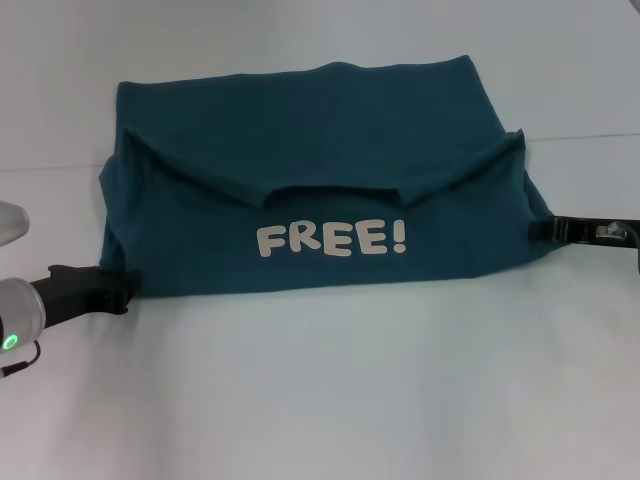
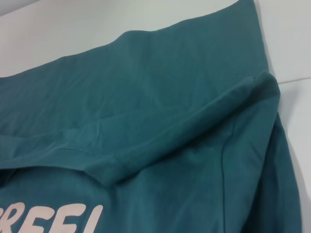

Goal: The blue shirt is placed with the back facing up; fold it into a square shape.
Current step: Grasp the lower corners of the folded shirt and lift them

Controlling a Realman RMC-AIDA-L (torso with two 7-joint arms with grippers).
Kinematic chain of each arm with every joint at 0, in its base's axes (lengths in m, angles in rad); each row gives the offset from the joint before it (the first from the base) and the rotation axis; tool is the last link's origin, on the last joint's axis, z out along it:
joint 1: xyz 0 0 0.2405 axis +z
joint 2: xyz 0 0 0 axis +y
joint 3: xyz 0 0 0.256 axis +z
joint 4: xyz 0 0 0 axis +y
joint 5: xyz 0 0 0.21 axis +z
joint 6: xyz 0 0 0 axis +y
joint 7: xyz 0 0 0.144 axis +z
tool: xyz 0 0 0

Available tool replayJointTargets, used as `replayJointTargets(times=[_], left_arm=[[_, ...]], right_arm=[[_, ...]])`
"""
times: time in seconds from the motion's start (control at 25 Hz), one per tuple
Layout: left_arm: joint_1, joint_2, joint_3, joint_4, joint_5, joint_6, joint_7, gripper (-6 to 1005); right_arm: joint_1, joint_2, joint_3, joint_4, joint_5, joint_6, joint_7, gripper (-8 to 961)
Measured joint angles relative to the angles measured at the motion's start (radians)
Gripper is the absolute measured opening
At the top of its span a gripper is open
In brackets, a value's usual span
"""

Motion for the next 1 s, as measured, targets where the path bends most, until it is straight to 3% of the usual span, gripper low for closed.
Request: replayJointTargets(times=[0.16,0.36,0.56,1.0], left_arm=[[-0.002,0.000,0.000,0.000,0.001,-0.001,0.000,279],[0.001,0.000,0.000,0.008,0.001,0.000,-0.011,50],[0.020,0.000,-0.005,0.042,0.002,0.029,-0.038,9],[0.129,-0.008,-0.132,0.209,0.001,0.334,-0.091,1]], right_arm=[[0.000,0.000,0.000,0.000,0.000,0.001,0.000,41],[-0.003,0.000,0.000,0.000,0.010,0.001,-0.005,41],[-0.022,0.000,0.001,0.000,0.064,-0.017,-0.051,41],[-0.159,0.014,0.002,-0.056,0.204,-0.196,-0.211,41]])
